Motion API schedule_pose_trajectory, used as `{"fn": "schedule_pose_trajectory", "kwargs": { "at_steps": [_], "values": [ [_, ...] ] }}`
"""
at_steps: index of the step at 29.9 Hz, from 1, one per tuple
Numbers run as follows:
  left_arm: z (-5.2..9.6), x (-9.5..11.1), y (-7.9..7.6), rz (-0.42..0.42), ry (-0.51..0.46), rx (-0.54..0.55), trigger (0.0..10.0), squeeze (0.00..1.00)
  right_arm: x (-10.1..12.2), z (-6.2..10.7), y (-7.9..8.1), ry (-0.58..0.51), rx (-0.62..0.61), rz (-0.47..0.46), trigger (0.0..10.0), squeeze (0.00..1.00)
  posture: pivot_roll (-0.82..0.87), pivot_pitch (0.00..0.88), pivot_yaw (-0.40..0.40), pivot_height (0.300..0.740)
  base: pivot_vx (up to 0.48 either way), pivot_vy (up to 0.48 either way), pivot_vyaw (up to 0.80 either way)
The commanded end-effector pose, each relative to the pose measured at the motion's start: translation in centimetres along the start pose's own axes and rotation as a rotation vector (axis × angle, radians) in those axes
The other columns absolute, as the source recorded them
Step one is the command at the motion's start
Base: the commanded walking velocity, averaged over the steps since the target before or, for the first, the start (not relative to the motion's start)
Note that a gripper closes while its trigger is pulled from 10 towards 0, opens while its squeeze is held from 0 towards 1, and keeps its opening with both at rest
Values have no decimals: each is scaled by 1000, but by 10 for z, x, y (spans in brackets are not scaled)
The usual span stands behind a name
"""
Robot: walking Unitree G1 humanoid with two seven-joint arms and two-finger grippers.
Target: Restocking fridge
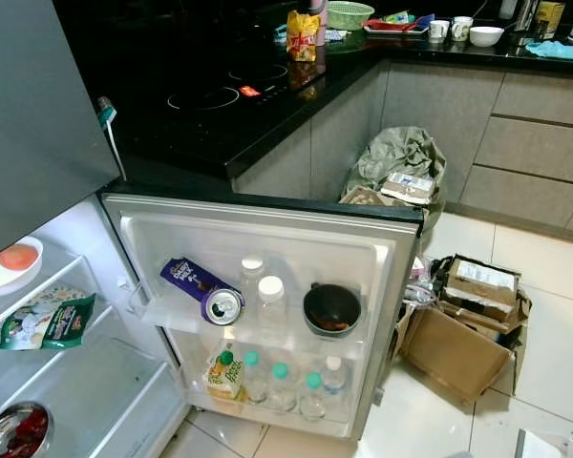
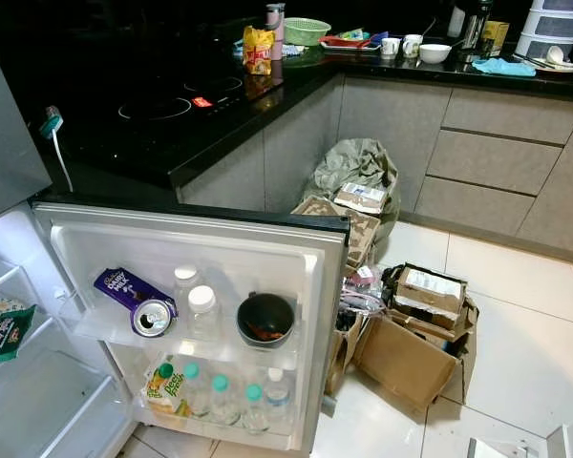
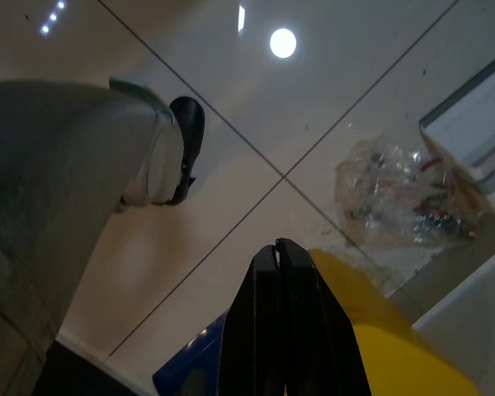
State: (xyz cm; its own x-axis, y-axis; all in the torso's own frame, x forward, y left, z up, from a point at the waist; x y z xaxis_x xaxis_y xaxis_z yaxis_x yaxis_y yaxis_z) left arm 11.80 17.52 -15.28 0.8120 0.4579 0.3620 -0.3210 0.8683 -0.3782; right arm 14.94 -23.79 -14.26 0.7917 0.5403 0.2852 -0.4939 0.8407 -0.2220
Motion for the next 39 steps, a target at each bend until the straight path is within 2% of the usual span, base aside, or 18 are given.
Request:
{"fn": "schedule_pose_trajectory", "kwargs": {
  "at_steps": [1,4,10,20,33,39],
  "values": [
    [0,-7,-2,21,21,-12,10000,0,5,0,-4,-8,-6,0,10000,0,-59,0,-9,740,0,0,0],
    [0,-5,-2,48,11,-13,10000,0,8,0,-8,-16,-7,19,10000,0,-52,0,-21,740,0,0,0],
    [-1,-3,-3,35,16,-15,10000,0,10,0,-10,-16,-7,40,10000,0,-52,0,-34,740,0,-296,0],
    [-3,-2,-7,16,25,-31,10000,0,5,0,0,-5,18,44,10000,0,-56,0,-52,740,0,-426,0],
    [-3,-4,-11,20,22,-46,10000,0,2,1,0,-14,39,57,10000,0,-67,0,-52,740,0,-462,0],
    [-2,-8,-9,30,31,-29,10000,0,3,1,6,-31,75,55,10000,0,-77,0,-48,740,0,0,261]
  ]
}}
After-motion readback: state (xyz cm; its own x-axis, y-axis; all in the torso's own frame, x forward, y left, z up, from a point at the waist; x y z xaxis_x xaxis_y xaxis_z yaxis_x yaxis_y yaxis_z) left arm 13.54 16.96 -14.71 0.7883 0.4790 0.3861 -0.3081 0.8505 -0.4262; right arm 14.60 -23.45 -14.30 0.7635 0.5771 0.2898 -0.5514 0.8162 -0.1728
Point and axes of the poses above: a point about 5 cm out from each wrist's last joint towards the gripper, its own z axis pointing back from the gripper into the wrist, its own x axis along the axis of the wrist's last joint, y = z × x, the point moved 5 cm from there along -z, pointing out of the wrist towards the gripper, and after that the axes turned 15 degrees about z, right-handed, at the moved point
